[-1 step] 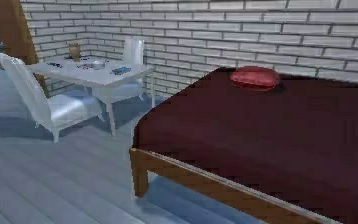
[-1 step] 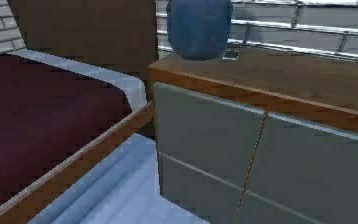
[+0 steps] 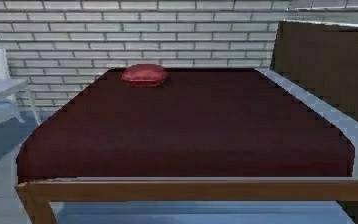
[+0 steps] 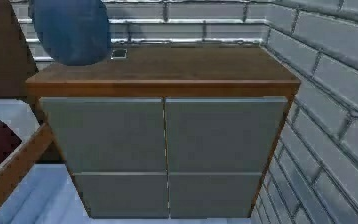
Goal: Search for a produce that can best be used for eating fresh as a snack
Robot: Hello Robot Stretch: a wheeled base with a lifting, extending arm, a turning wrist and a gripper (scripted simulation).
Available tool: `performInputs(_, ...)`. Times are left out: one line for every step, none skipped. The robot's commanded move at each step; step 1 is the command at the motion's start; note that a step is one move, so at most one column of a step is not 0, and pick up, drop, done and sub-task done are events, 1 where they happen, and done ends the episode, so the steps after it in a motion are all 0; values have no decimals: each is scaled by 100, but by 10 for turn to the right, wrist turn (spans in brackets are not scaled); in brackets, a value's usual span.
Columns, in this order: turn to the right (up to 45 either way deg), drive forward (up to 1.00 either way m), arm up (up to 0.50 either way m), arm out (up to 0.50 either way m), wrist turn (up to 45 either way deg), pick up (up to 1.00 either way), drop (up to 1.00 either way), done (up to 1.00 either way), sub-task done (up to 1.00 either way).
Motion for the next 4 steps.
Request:
performInputs(0,15,0,0,0,0,0,0,0)
performInputs(-450,0,0,0,0,0,0,0,0)
performInputs(-420,0,0,0,0,0,0,0,0)
performInputs(0,100,0,0,0,0,0,0,0)
